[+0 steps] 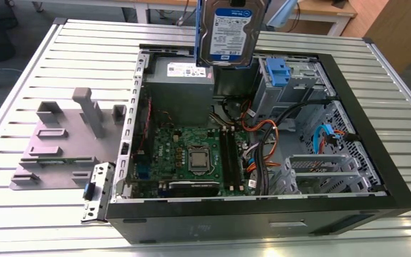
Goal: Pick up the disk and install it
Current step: 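Pick up the disk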
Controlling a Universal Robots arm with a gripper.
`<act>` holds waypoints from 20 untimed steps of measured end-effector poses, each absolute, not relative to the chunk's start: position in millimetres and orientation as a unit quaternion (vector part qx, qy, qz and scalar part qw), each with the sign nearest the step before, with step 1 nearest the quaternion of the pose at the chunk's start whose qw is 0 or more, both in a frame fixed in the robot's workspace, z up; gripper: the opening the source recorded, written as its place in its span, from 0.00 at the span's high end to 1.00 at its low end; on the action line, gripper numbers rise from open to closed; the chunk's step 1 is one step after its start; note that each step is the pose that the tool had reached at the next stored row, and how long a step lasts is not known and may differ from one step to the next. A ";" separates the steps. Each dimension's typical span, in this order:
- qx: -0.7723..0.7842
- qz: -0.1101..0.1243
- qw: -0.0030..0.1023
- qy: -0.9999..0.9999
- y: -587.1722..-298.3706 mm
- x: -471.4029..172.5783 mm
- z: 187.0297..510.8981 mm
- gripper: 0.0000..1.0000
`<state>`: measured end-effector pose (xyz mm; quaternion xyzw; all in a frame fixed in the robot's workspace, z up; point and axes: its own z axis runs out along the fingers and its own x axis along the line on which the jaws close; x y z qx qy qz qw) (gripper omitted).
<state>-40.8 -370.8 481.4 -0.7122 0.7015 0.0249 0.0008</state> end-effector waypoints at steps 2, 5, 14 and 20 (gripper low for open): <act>-0.712 0.025 0.001 0.701 -370.8 -38.1 481.3 0.65; -0.712 0.025 0.001 0.702 -370.8 -37.5 481.2 0.65; -0.712 0.025 0.001 0.702 -373.2 -37.3 481.2 0.65; -0.712 0.025 0.001 0.702 -381.2 -37.3 481.2 0.65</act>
